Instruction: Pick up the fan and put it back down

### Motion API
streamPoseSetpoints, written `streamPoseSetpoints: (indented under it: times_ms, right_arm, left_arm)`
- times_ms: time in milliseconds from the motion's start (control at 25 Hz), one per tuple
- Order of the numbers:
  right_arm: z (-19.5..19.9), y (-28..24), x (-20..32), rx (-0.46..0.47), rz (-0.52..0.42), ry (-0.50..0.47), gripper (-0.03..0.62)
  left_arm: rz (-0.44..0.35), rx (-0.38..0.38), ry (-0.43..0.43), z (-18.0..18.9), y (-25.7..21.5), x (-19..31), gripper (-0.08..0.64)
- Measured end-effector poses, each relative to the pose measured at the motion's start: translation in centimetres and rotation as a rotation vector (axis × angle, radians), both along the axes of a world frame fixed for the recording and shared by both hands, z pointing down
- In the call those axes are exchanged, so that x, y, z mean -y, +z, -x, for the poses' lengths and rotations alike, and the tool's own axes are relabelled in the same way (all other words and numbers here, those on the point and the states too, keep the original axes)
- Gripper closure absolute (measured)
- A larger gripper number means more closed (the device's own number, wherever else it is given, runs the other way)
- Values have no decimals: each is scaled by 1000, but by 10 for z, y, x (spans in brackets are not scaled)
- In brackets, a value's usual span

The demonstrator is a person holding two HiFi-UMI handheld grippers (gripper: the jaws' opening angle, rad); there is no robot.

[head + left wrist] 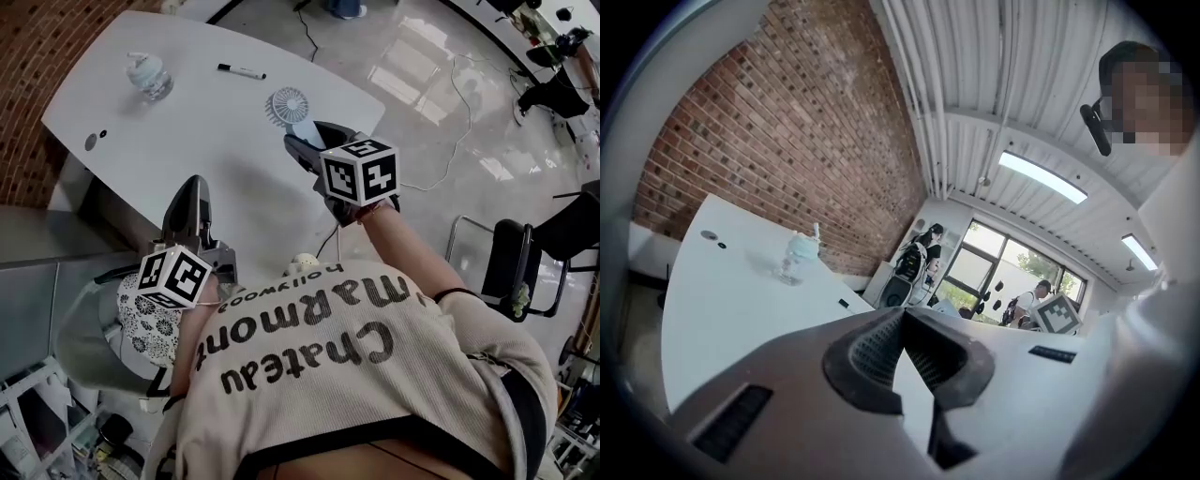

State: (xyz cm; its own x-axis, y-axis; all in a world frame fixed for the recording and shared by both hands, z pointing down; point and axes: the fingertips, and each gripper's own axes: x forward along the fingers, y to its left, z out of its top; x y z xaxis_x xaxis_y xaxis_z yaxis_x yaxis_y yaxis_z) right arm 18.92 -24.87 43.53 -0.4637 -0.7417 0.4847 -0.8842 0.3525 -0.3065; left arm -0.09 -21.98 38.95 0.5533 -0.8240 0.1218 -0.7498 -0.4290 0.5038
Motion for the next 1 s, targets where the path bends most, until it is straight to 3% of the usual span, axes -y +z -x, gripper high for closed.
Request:
streamPoseSetpoints:
  times_ms: [440,1000]
  right_arm:
    - [-48,27,-2,-16,52,18,371]
    - [-92,80,15,-59,149,81,371]
  left_arm:
    - [32,3,-40,-22,20,-13,560]
    - [41,33,-109,-11,17,-11,560]
